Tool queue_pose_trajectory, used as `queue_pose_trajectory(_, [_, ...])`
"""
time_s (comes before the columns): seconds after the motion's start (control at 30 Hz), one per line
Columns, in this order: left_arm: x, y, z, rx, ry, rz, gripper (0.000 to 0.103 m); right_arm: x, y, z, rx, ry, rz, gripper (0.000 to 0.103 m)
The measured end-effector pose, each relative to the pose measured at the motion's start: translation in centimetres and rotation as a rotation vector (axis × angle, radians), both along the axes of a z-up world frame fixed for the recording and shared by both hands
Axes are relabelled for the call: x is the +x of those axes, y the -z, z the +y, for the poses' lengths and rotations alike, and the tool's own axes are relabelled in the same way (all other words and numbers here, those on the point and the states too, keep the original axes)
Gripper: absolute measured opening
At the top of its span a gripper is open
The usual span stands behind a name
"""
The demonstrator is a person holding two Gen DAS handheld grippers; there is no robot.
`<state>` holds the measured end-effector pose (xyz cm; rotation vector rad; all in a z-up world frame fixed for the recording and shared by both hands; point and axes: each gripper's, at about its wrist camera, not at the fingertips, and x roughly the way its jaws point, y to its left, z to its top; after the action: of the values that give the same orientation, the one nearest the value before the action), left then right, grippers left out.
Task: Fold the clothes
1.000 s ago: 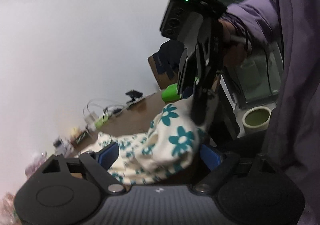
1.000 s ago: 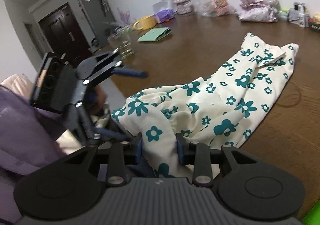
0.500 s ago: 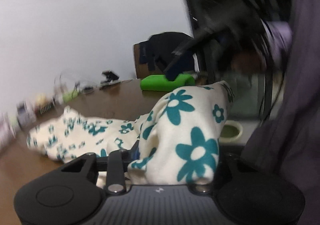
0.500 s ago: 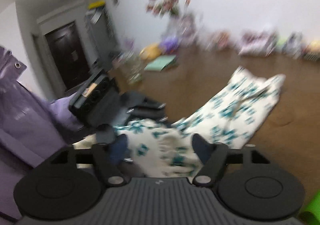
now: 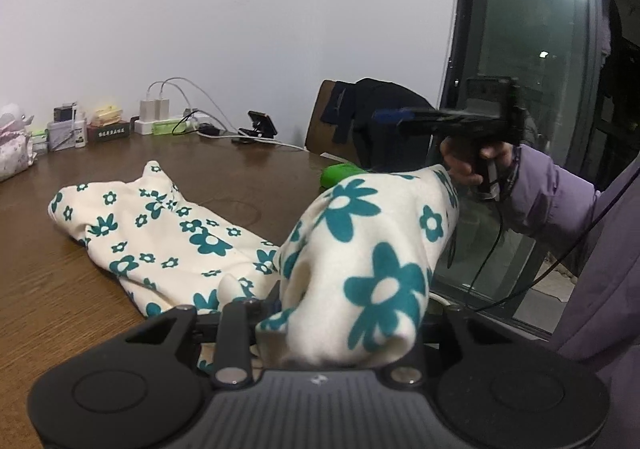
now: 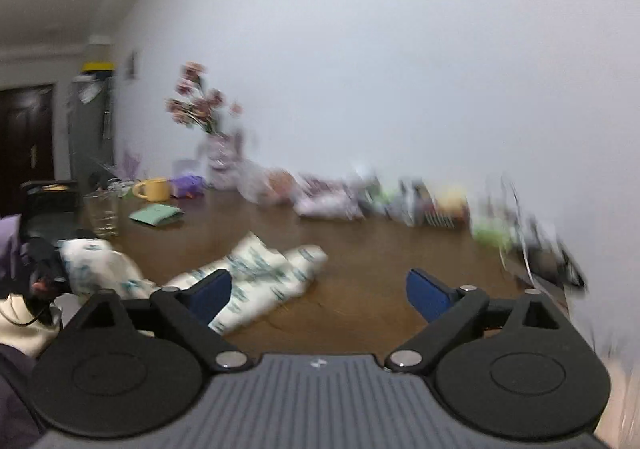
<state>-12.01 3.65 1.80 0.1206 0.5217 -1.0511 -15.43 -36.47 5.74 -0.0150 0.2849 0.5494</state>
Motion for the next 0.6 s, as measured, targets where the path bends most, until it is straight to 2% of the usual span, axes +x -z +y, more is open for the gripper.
queue_pose_trajectory(0.13, [0.6, 0.0, -0.6, 0.009, -0.023, 0.029, 0.033, 2.7, 1.9, -1.1, -0.012, -0.080, 0.094, 0.097])
queue_pose_trajectory(0.23, [0.5, -0.3, -1.1, 0.026, -0.032, 0.032, 0.033, 4.4, 2.5, -0.9, -0.072, -0.080, 0.091, 0.098])
queue_pose_trajectory(0.3, [0.2, -0.3, -1.1, 0.035, -0.034, 0.031, 0.033, 5.3, 2.4, -1.0, -0.102, -0.021, 0.047, 0.098])
queue_pose_trajectory(0.4, [0.0, -0.3, -1.3, 0.047, -0.035, 0.031, 0.033, 5.0, 1.1, -1.6, -0.048, 0.036, -0.032, 0.098])
queue_pose_trajectory(0.5, [0.1, -0.1, -1.2, 0.051, -0.030, 0.031, 0.033, 3.2, -0.1, -1.5, -0.016, 0.008, -0.083, 0.102])
queue_pose_trajectory(0.6, [0.3, 0.1, -1.1, 0.043, -0.025, 0.038, 0.033, 0.8, -0.3, 1.2, -0.042, -0.091, -0.078, 0.102])
